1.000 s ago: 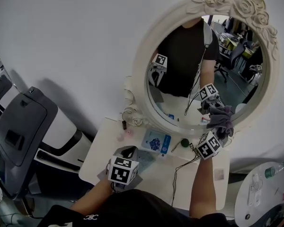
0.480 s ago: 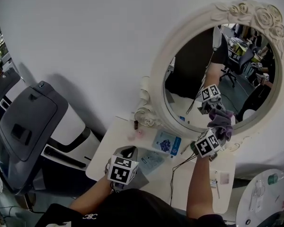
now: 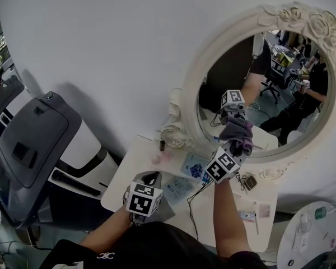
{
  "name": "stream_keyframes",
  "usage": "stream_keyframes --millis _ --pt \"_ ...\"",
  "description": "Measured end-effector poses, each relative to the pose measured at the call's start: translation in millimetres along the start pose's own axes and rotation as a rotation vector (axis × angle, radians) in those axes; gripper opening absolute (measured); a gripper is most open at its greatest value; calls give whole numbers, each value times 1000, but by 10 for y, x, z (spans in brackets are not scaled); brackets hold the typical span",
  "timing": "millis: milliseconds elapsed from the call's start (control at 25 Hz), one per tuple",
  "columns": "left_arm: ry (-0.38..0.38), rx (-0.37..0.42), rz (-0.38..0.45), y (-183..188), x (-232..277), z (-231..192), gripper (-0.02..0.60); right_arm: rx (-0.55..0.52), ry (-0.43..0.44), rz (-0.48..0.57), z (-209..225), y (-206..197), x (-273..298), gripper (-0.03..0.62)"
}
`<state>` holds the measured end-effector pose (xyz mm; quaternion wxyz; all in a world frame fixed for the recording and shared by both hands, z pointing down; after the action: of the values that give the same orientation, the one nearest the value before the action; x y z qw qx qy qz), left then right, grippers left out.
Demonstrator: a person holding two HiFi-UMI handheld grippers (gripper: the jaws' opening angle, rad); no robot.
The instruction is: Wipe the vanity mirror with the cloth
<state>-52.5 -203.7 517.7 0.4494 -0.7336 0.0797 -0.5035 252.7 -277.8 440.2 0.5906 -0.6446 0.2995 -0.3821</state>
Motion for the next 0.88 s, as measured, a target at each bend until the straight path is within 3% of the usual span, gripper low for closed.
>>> stream_keyframes --millis 200,400,680,880 --pt "-19 10 3 12 6 128 -2 -68 112 -43 -339 -72 -51 43" --pt "-44 15 8 30 10 301 -2 -195 455 -228 -769 -254 -141 52" --pt "-52 -23 30 72 68 333 -2 -132 541 -165 -476 -273 -728 52" --pt "-104 -22 43 161 159 485 -2 -47 523 -44 -133 -89 -1239 52"
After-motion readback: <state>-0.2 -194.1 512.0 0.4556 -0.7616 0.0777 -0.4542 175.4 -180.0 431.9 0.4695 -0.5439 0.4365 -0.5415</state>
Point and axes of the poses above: the fingertips, and each gripper's own axes: x forward along the fingers, z to its right, y out of its top, the point moved 4 cm from there along -x, backward along the fingers, and after that the axes turned 8 degrees about -z, right-handed, at the moved point
